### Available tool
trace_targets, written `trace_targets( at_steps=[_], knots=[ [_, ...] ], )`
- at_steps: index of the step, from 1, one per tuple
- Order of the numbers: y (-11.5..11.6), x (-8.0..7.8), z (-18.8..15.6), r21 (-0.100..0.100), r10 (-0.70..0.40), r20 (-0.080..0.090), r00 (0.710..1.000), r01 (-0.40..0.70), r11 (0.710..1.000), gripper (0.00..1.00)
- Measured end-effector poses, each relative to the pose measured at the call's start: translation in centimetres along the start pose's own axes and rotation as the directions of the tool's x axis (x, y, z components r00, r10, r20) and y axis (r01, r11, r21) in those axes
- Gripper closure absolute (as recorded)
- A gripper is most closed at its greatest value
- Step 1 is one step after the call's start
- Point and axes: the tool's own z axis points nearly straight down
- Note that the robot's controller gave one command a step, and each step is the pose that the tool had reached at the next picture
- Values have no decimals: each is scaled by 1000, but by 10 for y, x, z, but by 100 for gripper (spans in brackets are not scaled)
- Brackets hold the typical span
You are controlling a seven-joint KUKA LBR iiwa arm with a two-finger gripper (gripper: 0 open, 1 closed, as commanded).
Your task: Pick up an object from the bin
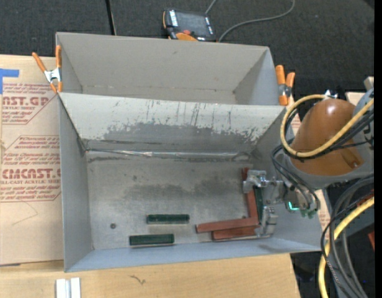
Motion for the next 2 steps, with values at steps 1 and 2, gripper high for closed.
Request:
trace_targets(
  at_steps=[1,2],
  knots=[
    [15,-3,73,-1,58,6,998,-58,998,0],
    [56,-2,70,-2,101,11,995,-101,995,0]
  ],
)
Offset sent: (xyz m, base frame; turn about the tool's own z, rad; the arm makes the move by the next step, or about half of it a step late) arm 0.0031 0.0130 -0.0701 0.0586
